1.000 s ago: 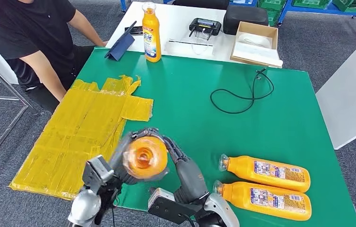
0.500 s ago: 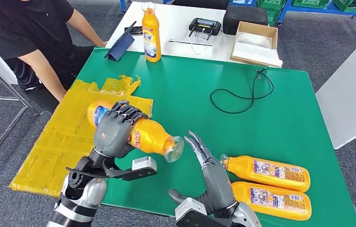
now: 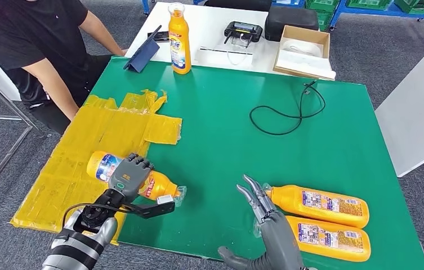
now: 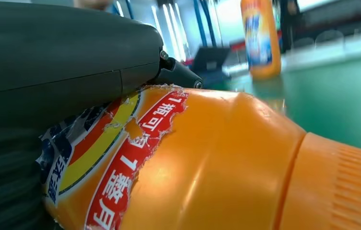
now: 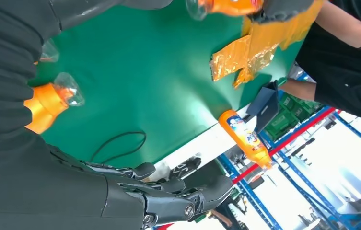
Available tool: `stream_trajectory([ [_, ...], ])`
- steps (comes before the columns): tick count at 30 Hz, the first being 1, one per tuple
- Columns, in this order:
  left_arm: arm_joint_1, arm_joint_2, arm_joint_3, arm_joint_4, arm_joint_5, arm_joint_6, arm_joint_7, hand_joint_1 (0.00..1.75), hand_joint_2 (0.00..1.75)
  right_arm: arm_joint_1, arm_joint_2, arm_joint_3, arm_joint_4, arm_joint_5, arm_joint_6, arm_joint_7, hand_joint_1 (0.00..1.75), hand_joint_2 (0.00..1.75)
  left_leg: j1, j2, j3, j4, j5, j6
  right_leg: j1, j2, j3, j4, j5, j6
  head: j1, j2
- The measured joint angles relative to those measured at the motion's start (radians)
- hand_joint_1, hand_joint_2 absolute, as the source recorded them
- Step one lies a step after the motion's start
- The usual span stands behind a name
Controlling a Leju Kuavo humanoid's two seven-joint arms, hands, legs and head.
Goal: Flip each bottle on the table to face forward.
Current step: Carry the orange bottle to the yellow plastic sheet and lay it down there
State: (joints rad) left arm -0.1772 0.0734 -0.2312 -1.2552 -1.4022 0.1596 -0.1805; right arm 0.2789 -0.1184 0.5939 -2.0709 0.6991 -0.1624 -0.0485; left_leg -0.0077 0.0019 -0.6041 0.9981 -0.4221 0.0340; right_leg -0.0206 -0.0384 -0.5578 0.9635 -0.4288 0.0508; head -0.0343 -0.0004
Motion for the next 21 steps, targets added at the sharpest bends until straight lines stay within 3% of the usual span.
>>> stream_trajectory([
  [1,-0.006,0.008,0.0,0.018,0.003,-0.015,0.003,1.75,1.75,0.002,-0.013,0.003,-0.004,-0.004,-0.008,0.006,0.0,1.75,0.0,0.0,0.0,0.0,0.0,0.0,0.0,0.0,0.0,0.0,0.0,0.0,0.0,0.0],
  [2,-0.014,0.018,0.0,0.038,0.006,-0.028,0.005,1.44,1.75,0.004,-0.029,0.005,-0.008,-0.01,-0.017,0.011,0.0,1.75,0.0,-0.001,0.001,0.0,0.0,0.0,0.0,0.0,0.001,0.0,0.0,0.0,0.0,0.0],
  [5,-0.047,0.05,0.0,0.098,0.02,-0.053,0.002,0.13,1.75,0.013,-0.075,0.006,-0.018,-0.031,-0.035,0.017,0.0,1.75,0.0,-0.001,0.003,0.0,0.0,0.0,0.0,0.0,0.004,0.0,0.0,0.0,0.0,0.0],
  [6,-0.056,0.058,0.0,0.114,0.032,-0.058,-0.004,0.0,1.75,0.017,-0.089,0.006,-0.021,-0.034,-0.037,0.02,0.0,1.75,0.0,-0.001,0.005,0.0,0.0,0.0,0.0,0.0,0.005,0.0,0.0,0.0,0.0,0.0],
  [10,-0.068,0.073,0.011,0.148,0.12,-0.078,-0.059,0.0,1.75,0.037,-0.137,0.003,-0.028,-0.02,-0.049,0.049,0.0,1.75,0.0,-0.001,0.009,-0.001,-0.001,-0.001,0.0,0.0,0.009,0.0,0.0,0.0,0.0,0.0],
  [15,-0.052,0.103,0.042,0.137,0.373,-0.196,-0.19,0.0,1.75,0.083,-0.235,-0.026,-0.032,-0.007,-0.088,0.104,0.0,1.75,0.0,-0.001,0.012,-0.001,-0.001,-0.002,0.0,0.0,0.012,0.0,-0.001,0.0,0.0,0.0],
  [21,-0.035,0.121,0.052,0.117,0.414,-0.224,-0.201,0.0,1.75,0.097,-0.288,-0.045,-0.033,-0.015,-0.089,0.114,0.0,1.75,0.0,-0.001,0.012,-0.001,-0.001,-0.002,0.0,0.0,0.013,0.0,-0.001,0.0,0.0,0.0],
])
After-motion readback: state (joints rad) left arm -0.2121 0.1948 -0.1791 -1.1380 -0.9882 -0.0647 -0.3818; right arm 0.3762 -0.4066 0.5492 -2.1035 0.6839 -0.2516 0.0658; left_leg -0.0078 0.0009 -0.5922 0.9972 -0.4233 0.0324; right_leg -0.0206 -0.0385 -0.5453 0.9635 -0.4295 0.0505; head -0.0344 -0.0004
